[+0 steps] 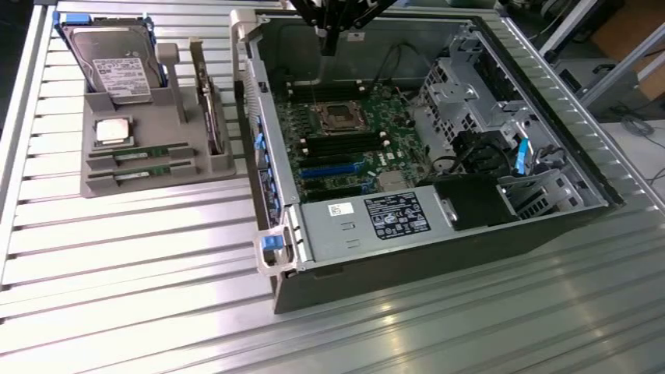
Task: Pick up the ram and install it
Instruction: 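Reach for the ram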
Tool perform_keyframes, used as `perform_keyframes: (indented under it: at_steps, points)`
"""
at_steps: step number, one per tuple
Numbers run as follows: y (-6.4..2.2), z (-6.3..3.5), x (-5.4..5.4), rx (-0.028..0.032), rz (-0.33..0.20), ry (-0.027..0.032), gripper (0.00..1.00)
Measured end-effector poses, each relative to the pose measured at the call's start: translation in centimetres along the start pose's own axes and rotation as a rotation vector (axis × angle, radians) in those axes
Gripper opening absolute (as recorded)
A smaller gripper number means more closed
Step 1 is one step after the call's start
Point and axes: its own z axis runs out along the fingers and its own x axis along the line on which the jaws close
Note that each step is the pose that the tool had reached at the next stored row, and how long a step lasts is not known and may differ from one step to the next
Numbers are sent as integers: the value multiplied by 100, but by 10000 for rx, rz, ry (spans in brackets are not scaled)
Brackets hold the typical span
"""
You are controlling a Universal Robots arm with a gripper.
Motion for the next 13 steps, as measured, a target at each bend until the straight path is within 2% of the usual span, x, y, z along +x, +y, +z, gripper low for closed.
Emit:
perform_keyframes:
  at_steps: [13]
  points:
    - [-3, -1, 46, 0, -1, 1, 11]
